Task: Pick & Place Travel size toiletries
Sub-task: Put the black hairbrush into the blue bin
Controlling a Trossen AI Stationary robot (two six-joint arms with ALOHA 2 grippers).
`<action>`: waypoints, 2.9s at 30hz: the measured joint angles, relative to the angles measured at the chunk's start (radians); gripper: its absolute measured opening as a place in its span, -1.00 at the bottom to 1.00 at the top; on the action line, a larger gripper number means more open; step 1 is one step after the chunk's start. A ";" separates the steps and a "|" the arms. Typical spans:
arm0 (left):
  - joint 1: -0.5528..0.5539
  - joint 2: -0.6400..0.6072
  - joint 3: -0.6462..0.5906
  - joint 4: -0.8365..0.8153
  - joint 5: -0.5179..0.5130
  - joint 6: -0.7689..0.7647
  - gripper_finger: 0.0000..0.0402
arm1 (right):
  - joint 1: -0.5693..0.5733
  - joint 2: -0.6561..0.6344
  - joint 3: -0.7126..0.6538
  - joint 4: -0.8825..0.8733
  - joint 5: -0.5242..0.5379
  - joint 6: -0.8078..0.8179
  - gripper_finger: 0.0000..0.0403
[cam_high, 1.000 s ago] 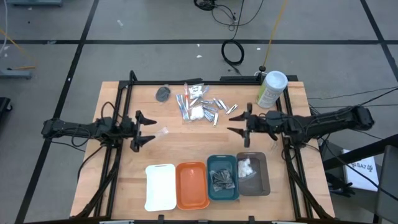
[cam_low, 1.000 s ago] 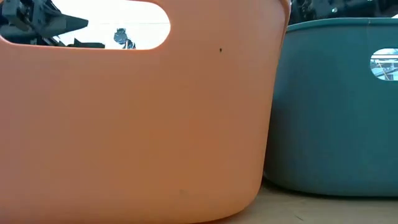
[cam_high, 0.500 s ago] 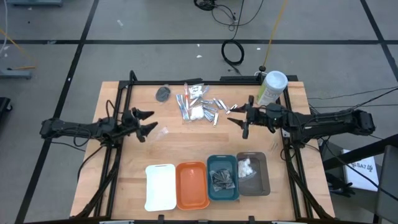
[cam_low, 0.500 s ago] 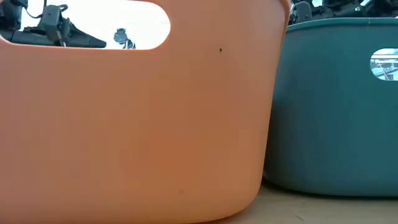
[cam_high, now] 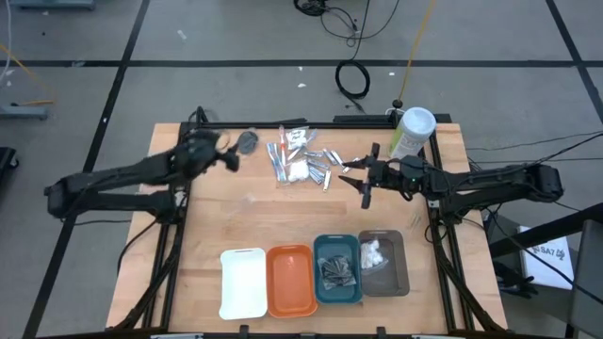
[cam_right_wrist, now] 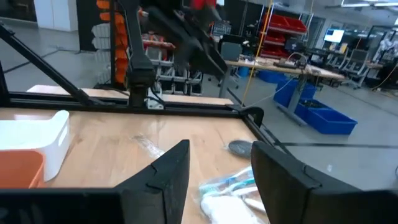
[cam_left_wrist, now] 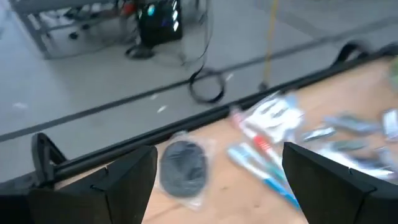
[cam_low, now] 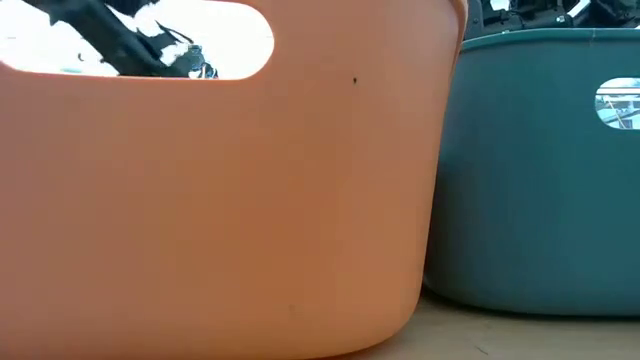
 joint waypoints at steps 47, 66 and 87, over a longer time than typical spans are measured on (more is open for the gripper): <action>0.418 0.855 0.218 0.080 0.526 0.155 -0.92 | 0.000 0.016 0.000 0.026 -0.002 0.008 -0.22; 0.187 0.247 0.216 0.128 0.826 0.262 -1.00 | 0.000 0.017 0.000 0.027 0.001 0.016 -0.22; -0.208 0.358 0.217 0.541 1.053 0.279 -1.00 | 0.003 0.428 0.130 0.461 -0.227 0.082 0.54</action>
